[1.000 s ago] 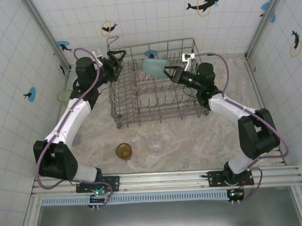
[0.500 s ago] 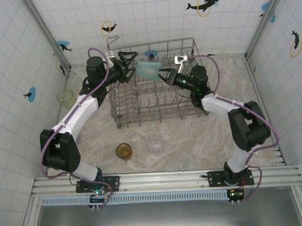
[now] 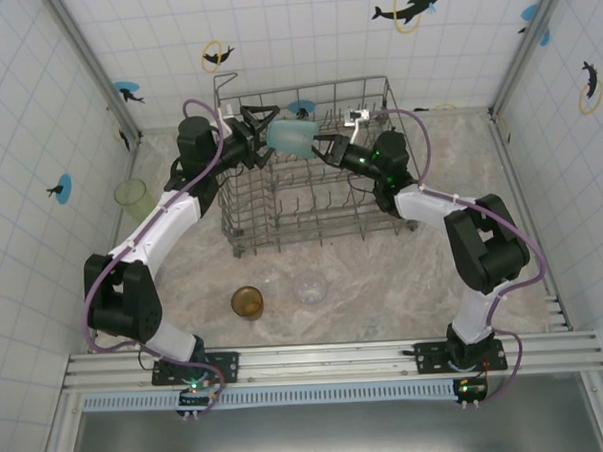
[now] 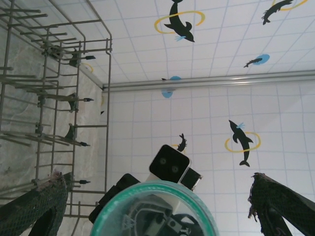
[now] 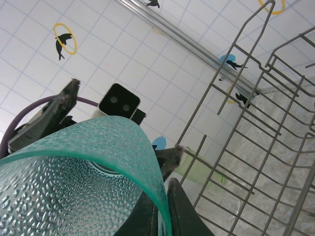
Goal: Load the cups into the dish rack
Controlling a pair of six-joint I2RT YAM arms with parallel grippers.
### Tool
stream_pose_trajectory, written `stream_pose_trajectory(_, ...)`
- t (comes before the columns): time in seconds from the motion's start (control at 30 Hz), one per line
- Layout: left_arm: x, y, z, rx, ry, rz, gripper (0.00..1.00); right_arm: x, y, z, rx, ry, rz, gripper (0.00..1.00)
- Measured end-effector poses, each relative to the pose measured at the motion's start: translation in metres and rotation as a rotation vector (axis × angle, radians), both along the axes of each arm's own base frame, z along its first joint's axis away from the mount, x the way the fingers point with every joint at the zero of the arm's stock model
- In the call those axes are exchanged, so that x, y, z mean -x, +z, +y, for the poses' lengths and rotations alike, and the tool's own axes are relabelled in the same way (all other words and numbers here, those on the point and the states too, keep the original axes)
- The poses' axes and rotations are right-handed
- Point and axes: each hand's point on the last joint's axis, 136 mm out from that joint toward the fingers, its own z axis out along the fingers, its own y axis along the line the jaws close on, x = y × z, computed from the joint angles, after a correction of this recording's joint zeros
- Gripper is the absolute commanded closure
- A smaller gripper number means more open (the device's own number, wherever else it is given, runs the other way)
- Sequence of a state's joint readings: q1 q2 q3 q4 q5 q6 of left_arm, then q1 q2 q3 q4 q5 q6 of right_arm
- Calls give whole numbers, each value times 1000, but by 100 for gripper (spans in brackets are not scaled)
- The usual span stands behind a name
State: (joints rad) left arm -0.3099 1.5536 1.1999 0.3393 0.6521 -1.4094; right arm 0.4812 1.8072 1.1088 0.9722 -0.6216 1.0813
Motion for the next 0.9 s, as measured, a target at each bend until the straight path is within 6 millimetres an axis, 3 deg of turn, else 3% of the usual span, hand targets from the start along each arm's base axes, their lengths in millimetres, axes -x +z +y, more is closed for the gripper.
stream_pose_trajectory(0.33,6,10,-10,41,-36,-20,2,0,1,2,-6,-11,2,100)
stream_pose_trajectory(0.57,10,-3,-13,47,-45,6,16,-4,1,-1,-8,-28,3,100)
stream_pose_trajectory(0.63,11,-10,-12,45,-44,23,29,-5,1,-2,-6,-32,4,100)
stream_pose_trajectory(0.87,11,-7,-11,54,-37,5,100,-6,-4,-2,-1,-24,20,100)
stream_pose_trajectory(0.9,11,-7,-11,54,-37,6,100,-6,-4,-2,1,-25,17,100)
